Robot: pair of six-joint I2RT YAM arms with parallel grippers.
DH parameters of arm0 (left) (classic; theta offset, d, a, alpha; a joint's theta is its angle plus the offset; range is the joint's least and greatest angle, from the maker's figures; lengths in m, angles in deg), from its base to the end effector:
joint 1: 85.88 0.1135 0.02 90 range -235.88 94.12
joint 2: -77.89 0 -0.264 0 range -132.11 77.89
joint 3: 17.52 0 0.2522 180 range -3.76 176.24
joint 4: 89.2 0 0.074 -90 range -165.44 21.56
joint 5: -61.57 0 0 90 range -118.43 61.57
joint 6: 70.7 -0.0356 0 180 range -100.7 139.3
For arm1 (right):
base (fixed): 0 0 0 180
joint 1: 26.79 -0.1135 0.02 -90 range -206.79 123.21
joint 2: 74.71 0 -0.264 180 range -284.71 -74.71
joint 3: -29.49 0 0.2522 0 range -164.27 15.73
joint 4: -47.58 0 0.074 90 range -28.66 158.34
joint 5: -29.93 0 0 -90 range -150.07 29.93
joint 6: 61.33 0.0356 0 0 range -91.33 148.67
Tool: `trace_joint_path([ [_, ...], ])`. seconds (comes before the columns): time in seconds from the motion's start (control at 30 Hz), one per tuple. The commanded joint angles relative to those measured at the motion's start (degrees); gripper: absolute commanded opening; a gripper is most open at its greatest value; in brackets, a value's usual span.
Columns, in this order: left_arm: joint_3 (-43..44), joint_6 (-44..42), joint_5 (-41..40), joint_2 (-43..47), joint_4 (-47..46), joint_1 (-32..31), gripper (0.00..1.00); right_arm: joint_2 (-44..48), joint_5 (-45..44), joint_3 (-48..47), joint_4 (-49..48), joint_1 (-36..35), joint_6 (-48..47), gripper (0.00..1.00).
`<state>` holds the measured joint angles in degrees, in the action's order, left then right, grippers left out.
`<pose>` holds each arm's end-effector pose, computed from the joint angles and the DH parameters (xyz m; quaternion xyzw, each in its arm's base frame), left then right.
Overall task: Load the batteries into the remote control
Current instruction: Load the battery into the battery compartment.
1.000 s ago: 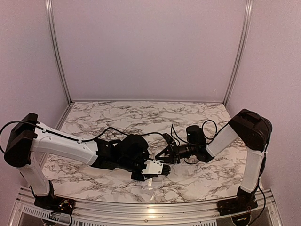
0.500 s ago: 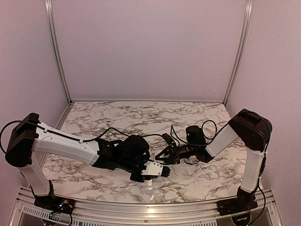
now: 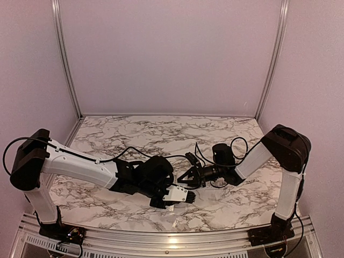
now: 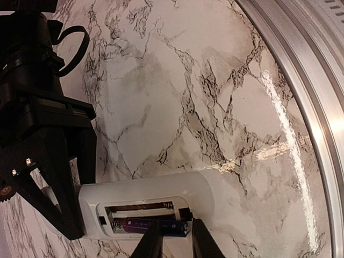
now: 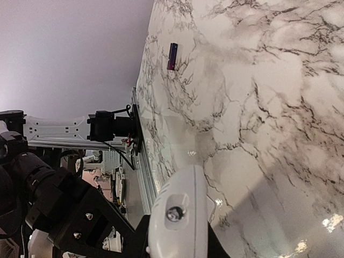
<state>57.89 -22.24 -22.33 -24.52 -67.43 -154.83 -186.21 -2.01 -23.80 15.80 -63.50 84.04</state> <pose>0.1306 -0.3500 0.1746 0.7786 0.5174 -0.1317 0.3298 0.2487 0.2231 0.1034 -0.1317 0.7748 0.6179 0.0228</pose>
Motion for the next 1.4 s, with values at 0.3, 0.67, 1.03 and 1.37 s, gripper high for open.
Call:
trace_joint_path([
  [0.3, 1.9, 0.1, -2.2, -2.7, 1.6, -0.1, 0.13, 1.6, 1.7, -1.8, -0.2, -0.6, -0.8, 0.0],
  [0.67, 2.3, 0.5, -3.8, -4.2, 2.1, 0.7, 0.11, 2.2, 2.3, -1.3, -0.8, -0.7, -0.8, 0.0],
  [1.03, 2.9, 0.9, -4.7, -6.3, 3.6, 2.1, 0.08, 2.6, 2.4, -0.8, -1.3, -0.8, -0.6, 0.0],
  [1.37, 3.2, 1.2, -3.3, -8.9, 5.7, 3.3, 0.06, 3.5, 2.7, -0.1, -2.6, -0.8, -0.3, 0.0],
])
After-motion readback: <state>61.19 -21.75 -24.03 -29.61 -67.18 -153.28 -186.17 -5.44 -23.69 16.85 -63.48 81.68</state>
